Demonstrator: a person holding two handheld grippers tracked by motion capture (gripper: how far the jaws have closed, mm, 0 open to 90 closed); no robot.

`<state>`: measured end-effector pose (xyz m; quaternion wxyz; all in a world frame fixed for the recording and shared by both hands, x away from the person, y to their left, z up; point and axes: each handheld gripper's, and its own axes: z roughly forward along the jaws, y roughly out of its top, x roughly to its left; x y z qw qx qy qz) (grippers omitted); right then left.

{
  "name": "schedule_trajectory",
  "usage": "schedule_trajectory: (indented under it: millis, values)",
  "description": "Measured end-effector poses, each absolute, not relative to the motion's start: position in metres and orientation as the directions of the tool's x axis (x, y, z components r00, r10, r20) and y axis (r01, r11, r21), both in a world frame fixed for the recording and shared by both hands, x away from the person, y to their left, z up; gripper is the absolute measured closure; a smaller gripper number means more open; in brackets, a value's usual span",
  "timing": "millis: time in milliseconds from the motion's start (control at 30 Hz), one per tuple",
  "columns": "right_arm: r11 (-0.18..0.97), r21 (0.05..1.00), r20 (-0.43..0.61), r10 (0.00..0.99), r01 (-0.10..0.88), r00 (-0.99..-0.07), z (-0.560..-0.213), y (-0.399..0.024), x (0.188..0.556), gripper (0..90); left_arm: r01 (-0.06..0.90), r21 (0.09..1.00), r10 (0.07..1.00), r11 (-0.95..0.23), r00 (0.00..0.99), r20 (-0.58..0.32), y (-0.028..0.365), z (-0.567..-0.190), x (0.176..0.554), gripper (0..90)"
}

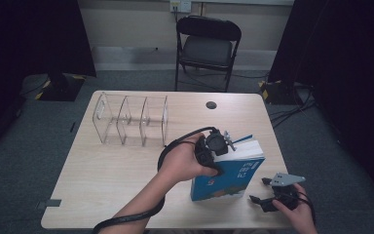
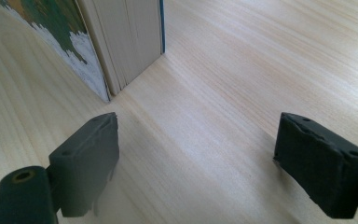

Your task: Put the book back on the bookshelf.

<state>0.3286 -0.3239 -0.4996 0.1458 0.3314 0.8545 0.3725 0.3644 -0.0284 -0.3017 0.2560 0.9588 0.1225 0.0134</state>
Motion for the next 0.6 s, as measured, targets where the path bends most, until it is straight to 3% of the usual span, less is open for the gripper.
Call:
schedule_trajectory:
  millis: [600]
  values:
    - [0.502,0.733,-0.001,0.675,0.459,-0.738,-0.5,-0.324,0.329,13.3,0.328,0.501,0.34,-0.801,0.938,-0.071,-0.018,-0.3,0.369,61.7]
